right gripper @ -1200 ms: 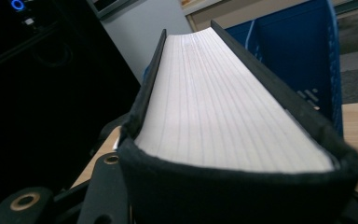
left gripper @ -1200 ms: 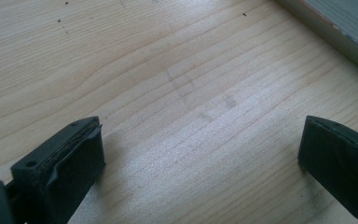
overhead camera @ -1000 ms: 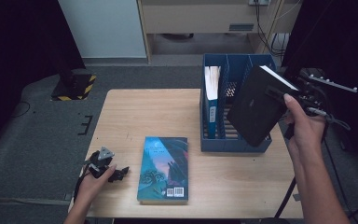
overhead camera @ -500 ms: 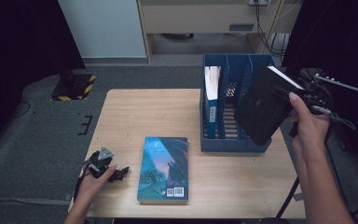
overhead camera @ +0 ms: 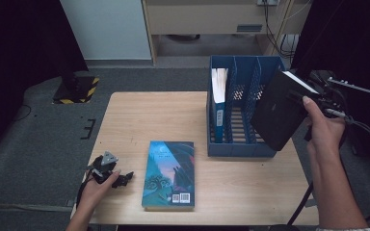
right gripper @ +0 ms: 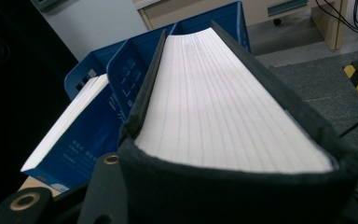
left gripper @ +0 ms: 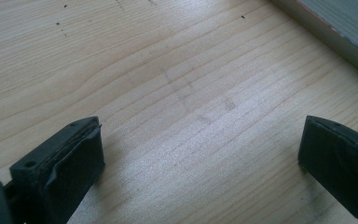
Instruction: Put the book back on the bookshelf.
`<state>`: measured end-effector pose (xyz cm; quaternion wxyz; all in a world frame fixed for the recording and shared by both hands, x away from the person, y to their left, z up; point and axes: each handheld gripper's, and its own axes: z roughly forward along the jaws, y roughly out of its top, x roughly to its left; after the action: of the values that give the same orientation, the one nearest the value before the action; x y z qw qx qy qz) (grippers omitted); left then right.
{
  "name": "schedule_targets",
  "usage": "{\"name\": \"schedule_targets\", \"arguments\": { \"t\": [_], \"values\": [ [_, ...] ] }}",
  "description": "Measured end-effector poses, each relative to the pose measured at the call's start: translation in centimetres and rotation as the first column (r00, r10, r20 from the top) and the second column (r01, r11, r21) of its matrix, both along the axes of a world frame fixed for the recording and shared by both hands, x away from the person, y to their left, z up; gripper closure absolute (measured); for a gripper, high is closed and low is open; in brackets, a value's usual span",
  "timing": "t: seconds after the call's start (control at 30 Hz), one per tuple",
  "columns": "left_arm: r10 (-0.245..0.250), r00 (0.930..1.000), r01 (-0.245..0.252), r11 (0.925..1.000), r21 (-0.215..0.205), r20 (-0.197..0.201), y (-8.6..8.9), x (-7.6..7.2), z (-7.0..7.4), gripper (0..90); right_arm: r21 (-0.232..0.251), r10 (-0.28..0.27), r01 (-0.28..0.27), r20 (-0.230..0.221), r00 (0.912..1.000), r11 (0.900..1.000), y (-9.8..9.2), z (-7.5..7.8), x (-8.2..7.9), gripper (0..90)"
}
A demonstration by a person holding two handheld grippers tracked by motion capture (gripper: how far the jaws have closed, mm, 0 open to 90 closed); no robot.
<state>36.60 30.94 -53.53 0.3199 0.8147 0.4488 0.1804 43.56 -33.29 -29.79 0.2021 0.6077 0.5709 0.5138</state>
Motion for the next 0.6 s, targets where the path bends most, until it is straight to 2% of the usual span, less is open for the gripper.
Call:
{"name": "schedule_targets", "arguments": {
  "t": [0.2,0.27,0.6],
  "values": [
    [-0.001,1.0,0.001,1.0,0.001,0.001,0.0,0.0,0.0,0.0,-0.024,-0.021,0.021,0.0,0.9998,0.999,-0.8,-0.2,0.3,53.4],
    [0.004,1.0,-0.004,1.0,-0.008,0.004,-0.1,0.0,0.0,0.0,-0.051,-0.024,0.024,-0.006,0.9997,0.998,-0.9,-0.3,0.5,53.4],
    [-0.003,1.0,0.003,1.0,0.0,0.006,0.0,0.0,0.0,0.0,-0.069,-0.028,0.027,-0.005,0.9996,0.997,-0.4,-0.7,1.8,53.4]
  ]
}}
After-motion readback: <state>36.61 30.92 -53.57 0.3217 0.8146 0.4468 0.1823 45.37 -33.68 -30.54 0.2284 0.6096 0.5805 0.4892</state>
